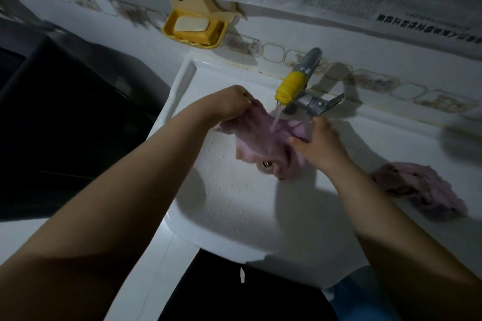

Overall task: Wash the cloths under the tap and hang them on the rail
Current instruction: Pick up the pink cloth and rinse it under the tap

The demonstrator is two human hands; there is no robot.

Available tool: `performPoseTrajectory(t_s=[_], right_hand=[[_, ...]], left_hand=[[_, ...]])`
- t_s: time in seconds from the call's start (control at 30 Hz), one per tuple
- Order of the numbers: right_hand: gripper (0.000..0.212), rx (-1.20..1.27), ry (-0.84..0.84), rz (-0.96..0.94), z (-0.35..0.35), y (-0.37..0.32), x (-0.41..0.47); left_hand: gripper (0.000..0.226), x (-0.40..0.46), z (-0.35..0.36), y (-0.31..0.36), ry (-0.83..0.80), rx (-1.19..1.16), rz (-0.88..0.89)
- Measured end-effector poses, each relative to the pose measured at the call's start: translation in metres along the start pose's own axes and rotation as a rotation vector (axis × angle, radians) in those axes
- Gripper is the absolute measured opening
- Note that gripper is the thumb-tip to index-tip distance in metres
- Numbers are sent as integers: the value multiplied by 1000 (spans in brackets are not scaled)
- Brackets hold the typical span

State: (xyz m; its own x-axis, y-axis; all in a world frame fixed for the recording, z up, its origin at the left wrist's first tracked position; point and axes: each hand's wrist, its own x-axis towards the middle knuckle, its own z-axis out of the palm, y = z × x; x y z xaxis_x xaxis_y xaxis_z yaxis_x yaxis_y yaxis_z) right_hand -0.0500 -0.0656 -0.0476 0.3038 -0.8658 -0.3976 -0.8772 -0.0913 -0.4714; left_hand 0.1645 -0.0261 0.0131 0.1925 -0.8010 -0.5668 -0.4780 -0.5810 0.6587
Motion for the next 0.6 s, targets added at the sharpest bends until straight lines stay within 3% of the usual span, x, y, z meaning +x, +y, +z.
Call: performPoseTrajectory(t_s=[0.03,0.1,0.13,0.23,0.3,0.37,0.47,0.6], right_hand=[[64,-11,111,-29,2,-4,-5],[33,191,175,-90,12,-15,-12],[17,366,92,-65,16,-23,-17],[25,766,-200,45,21,-36,-28],[22,706,-257,-22,18,-34,-28],[17,614,-188,-70,19,-27,-20],[24,653,-58,-74,12,-22,-8],[26,630,-67,-88,-1,-26,1]], left_hand=[[25,-1,4,4,-21,-65,11],[22,-6,13,12,-62,-268,10],[22,-7,17,16,-77,-368,6],[25,2,21,10,-83,-563,-71],[36,8,15,0,-155,-690,-112],[43,9,9,-7,-307,-757,-70],[46,6,2,-9,-420,-586,-5],[19,6,1,-1,-200,58,73]])
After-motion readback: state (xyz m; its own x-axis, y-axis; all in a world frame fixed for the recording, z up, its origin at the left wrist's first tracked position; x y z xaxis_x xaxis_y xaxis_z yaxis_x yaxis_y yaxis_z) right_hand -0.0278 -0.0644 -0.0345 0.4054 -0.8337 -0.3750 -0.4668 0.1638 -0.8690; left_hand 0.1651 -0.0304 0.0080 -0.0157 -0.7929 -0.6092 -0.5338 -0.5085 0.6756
